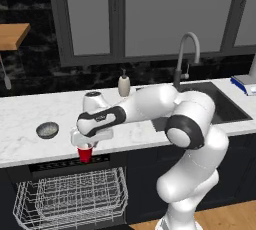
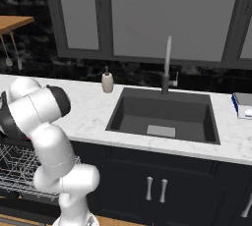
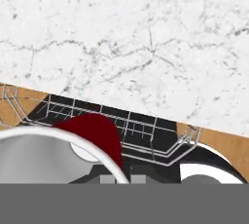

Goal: Pick up the cup and bowl from the counter, place them in the dishwasher, and close the dishwasher door.

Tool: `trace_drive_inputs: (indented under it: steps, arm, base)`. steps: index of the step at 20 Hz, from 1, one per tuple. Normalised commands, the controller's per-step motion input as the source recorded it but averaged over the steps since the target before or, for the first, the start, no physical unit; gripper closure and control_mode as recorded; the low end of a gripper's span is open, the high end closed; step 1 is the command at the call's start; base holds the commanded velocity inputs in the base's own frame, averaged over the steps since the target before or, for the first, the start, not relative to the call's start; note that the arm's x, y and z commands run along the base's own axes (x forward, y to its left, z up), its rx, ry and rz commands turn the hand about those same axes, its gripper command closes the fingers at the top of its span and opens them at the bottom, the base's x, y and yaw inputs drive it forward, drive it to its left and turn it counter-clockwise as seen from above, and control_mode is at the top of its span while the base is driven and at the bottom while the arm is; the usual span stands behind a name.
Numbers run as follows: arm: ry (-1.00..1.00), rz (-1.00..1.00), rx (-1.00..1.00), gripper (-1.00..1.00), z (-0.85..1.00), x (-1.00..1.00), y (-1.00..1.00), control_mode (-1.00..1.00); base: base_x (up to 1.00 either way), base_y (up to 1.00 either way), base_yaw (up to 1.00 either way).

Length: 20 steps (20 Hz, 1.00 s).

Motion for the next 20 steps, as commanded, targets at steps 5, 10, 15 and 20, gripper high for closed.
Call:
trace_drive_inputs:
  steps: [5,10,15,20]
  arm:
    - [0.08,-0.02,-0.09,1.00,-0.43,-0.45,0.32,-1.00]
    - [0.00,-0.06,-0.17,1.00,-0.58,-0.34,0.58,-1.00]
    - [0.00,-0.04,-0.14,1.00,-0.50,-0.24,0.57,-1.00]
    - [0.00,-0.07,-0.07,1.00,-0.20,0.02,0.51,-1.00]
  base:
    - [0.00,0.00,0.00]
    - [0.00,0.00,0.00]
    - [0.00,0.00,0.00]
    - [0.00,0.00,0.00]
